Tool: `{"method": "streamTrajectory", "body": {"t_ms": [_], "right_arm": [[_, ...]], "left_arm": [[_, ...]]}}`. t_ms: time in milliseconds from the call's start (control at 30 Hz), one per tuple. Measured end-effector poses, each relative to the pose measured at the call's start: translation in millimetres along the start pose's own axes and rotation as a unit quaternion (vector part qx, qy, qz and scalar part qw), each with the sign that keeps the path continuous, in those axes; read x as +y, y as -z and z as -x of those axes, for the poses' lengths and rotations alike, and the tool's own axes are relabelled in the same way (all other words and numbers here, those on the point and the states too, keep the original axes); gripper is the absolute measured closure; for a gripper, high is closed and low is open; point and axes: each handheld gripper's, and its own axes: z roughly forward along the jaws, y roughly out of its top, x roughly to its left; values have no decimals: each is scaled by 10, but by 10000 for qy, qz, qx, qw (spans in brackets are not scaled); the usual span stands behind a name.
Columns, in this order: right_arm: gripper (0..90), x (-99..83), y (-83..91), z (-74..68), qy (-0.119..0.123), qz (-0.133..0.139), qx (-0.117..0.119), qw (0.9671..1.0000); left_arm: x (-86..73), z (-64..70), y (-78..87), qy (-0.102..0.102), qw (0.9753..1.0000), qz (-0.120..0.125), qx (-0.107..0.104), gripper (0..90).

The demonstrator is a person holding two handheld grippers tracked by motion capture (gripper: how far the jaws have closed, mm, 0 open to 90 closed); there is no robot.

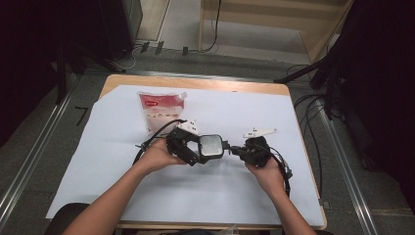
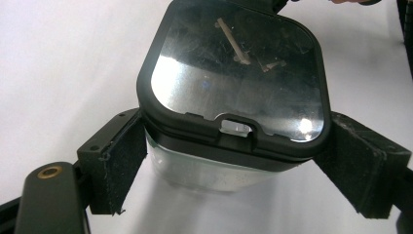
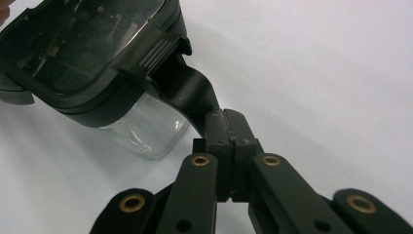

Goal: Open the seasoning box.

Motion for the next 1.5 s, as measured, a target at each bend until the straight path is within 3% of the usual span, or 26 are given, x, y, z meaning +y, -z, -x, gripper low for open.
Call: {"method": "streamTrajectory", "body": {"t_ms": [233,567,900,1000,1500], "right_arm": [[900,0,1,-2,-23,-1,0,10000],[900,0,2,-14,-76,7,48,10000],[900,6,10,-31,-47,13,36,10000],[900,6,14,-35,-65,20,32,10000],[900,7,11,-32,-54,7,63,10000]], "left_arm": [[27,21,16,-120,9999,-33,77,165],[60,29,38,71,9999,-63,68,158],[80,32,65,0,9999,-100,93,160],[92,47,87,-2,9999,23,111,158],[171,73,148,-76,9998,-40,194,159]]}}
